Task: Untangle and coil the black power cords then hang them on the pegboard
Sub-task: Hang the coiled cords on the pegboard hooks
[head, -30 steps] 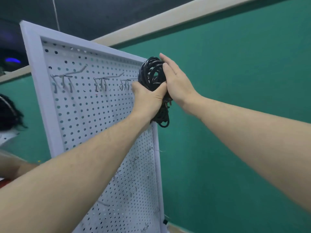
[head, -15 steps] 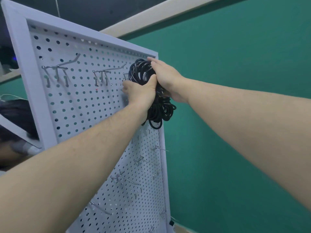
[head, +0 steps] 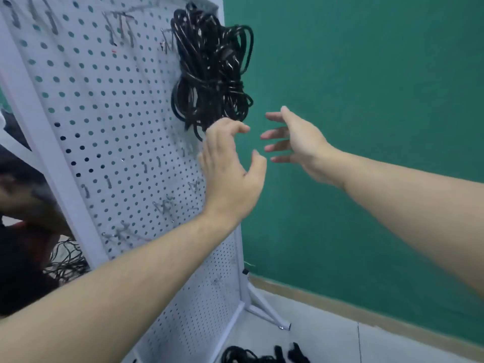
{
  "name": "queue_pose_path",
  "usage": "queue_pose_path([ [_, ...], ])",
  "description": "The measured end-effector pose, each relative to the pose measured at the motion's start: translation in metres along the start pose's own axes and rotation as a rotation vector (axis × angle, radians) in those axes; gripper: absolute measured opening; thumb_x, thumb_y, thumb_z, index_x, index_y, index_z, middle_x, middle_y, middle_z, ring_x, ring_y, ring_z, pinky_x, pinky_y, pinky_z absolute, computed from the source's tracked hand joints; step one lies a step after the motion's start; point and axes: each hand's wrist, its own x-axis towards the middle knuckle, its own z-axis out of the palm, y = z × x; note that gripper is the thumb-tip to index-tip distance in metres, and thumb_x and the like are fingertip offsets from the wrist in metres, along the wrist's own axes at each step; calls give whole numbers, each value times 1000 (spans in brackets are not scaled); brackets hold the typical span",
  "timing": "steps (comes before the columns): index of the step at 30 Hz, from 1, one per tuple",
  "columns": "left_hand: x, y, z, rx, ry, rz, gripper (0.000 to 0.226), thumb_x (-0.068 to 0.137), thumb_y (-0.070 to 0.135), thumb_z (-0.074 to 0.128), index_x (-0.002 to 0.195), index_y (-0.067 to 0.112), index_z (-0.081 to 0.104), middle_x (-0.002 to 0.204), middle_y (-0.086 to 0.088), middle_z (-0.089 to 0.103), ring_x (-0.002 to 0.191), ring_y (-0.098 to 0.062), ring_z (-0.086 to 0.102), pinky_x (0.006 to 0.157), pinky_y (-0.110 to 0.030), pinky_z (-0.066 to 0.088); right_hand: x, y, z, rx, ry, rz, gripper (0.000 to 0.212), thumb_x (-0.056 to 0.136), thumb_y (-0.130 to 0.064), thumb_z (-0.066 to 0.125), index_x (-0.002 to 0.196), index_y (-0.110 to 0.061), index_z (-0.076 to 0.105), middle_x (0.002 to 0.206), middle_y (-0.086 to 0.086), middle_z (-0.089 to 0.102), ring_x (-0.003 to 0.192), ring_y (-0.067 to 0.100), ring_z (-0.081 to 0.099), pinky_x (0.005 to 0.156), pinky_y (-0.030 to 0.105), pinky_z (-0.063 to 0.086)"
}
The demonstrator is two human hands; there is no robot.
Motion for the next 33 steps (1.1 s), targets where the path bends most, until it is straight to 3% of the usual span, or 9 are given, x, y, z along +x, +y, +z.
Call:
queue_pose_path([
  [5,-109,-18,24,-62,-618,-433,17,91,20,57,105,26,49,98,9,56,70,-6,49,69,-34,41,-64,109,-21,-261,-114,232,27,106,-39,42,116,-28,64,104,2,71,80,17,64,76,34,55],
  [8,-173,-48,45,133,-1123,-641,25,95,24,60,118,21,51,111,1,63,78,-9,59,70,-32,46,-106,188,-20,-337,-175,386,21,105,-33,47,116,-24,63,103,2,69,78,16,63,73,34,53],
  [10,-215,-73,52,189,-1358,-769,31,96,23,59,124,16,50,111,-9,66,88,-22,66,78,-35,53,-131,238,-14,-348,-234,503,23,105,-31,48,122,-21,60,110,3,68,82,17,63,73,32,54],
  [12,-258,-95,54,241,-1517,-837,33,97,22,58,127,13,48,101,-11,66,76,-22,62,67,-33,51,-153,287,-6,-343,-287,623,21,104,-28,50,122,-23,59,114,4,67,86,18,65,76,32,57],
  [15,-317,-130,58,360,-1670,-900,39,98,22,61,132,13,45,92,-2,57,73,-15,55,64,-27,47,-184,358,11,-321,-326,798,23,103,-17,50,124,-22,58,110,8,66,81,18,64,78,34,59],
  [20,-399,-178,64,472,-1779,-833,66,91,22,67,148,19,35,142,-8,45,117,-27,56,89,-36,52,-216,453,37,-405,-467,911,44,97,-2,46,138,-16,53,106,5,59,83,18,58,63,20,48],
  [26,-442,-215,73,671,-1873,-451,61,91,50,60,146,28,45,145,0,52,136,-26,43,113,-45,32,-216,518,59,-610,-634,784,57,94,-10,61,147,-21,45,147,4,42,129,21,50,111,28,39],
  [30,-445,-226,80,663,-1939,-411,76,90,62,60,151,23,36,153,-2,40,144,-28,34,116,-50,25,-221,533,54,-589,-417,806,37,92,-2,57,122,-23,54,122,4,54,100,17,56,92,25,47],
  [33,-449,-222,90,671,-1964,-304,74,93,69,50,151,22,42,158,-5,31,148,-29,23,120,-56,15,-225,530,47,-546,-442,883,36,91,-1,54,124,-17,51,89,-3,54,85,18,55,84,32,50],
])
